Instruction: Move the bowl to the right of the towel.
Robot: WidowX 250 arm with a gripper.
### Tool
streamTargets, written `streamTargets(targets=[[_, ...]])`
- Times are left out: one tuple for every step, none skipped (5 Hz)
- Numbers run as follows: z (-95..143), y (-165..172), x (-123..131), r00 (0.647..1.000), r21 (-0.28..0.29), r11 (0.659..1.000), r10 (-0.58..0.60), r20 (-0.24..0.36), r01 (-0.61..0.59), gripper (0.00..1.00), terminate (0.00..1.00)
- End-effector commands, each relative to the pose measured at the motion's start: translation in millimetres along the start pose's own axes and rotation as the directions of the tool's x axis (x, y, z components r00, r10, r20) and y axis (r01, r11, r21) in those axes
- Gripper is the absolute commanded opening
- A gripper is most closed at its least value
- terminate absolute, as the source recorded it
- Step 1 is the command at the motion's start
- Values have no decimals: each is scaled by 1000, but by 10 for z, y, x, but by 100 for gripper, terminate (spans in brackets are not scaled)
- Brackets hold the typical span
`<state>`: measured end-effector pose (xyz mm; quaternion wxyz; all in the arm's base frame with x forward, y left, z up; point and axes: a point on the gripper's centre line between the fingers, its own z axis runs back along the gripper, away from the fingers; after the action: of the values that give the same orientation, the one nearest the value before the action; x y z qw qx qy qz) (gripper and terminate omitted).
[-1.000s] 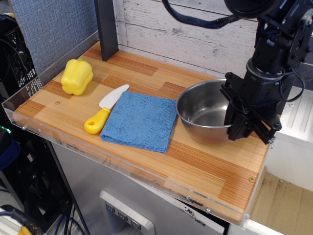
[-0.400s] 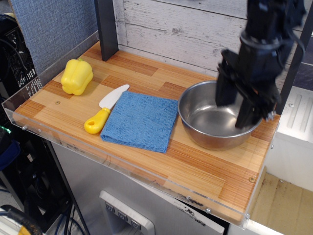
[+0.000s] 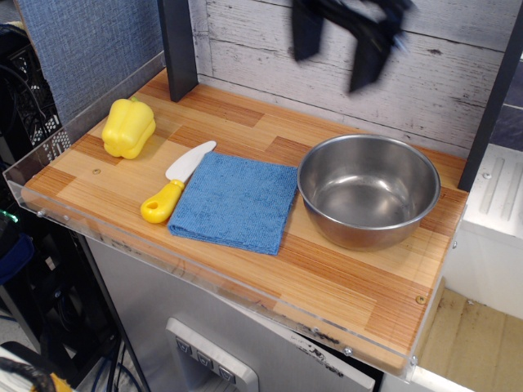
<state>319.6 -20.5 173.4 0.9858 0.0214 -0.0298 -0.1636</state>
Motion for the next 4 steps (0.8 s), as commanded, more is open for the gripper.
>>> streamTargets(targets=[[268,767,-475,961,73,958,276,31,-277,100,0],[211,878,-542,946,70,944,323,7,-322,100,0],[200,888,-524,960,61,958,278,29,-280,100,0],[200,888,-524,960,61,958,278,29,-280,100,0]])
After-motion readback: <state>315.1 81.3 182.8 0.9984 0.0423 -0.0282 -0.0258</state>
